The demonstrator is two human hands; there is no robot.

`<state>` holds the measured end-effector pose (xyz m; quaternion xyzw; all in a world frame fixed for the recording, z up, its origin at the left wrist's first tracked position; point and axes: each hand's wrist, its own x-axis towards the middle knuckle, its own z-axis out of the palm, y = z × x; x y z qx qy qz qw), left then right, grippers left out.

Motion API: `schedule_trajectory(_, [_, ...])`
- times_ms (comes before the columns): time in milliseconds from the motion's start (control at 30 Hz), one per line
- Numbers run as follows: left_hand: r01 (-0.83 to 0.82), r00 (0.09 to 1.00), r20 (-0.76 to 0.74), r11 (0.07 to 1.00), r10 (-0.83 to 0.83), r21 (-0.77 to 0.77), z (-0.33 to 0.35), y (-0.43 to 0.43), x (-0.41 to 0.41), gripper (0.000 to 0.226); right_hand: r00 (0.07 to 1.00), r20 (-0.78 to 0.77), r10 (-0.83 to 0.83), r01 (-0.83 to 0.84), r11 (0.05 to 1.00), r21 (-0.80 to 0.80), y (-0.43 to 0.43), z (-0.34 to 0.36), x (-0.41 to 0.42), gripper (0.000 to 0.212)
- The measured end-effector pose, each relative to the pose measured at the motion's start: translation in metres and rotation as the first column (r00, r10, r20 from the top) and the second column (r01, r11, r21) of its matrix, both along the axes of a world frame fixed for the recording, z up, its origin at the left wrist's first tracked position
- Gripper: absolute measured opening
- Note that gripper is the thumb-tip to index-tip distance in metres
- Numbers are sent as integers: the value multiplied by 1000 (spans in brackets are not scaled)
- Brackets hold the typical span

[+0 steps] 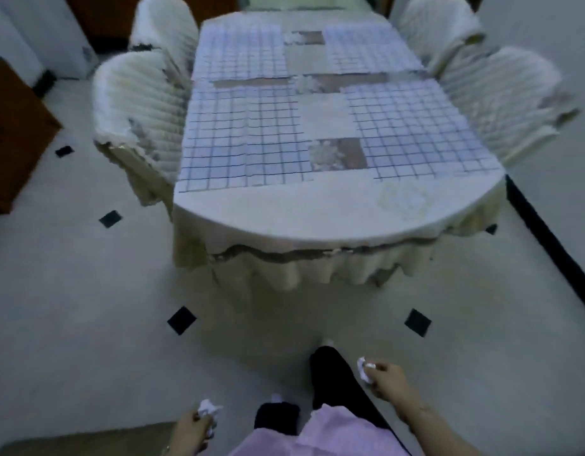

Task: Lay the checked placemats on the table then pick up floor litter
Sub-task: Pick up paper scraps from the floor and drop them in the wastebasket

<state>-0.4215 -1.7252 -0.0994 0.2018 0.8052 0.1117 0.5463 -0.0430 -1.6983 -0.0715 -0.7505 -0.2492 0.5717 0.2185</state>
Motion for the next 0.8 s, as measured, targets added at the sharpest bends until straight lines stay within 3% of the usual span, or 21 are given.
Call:
schedule_trajectory(133, [322, 937, 113, 943, -330, 84, 33, 61, 75, 27, 961, 41, -274, 277, 957, -88, -81, -14, 46, 37])
schedule_trajectory(267, [560, 778, 162, 787, -607, 258, 59, 110, 177, 30, 867, 86, -491, 498, 851, -166, -146, -28, 80, 25])
schedule_trajectory(433, [696, 603, 181, 624, -777, 355, 59, 153, 308, 24, 740, 117, -663, 672, 721, -169, -188, -30, 131, 19])
schedule_trajectory(567, [802, 464, 191, 501, -865, 324, 48, 160, 393, 25, 674, 131, -727, 737, 650, -185, -196, -33, 176, 23])
schedule_trajectory(733, [830, 484, 177, 513, -857, 217, 18, 158, 457, 31, 621, 135, -772, 782, 597, -177, -182, -26, 246, 41])
schedule_trajectory(800, [819, 525, 174, 551, -833, 160, 16, 162, 474, 31, 557, 120, -822, 828, 539, -155, -169, -14, 278, 36])
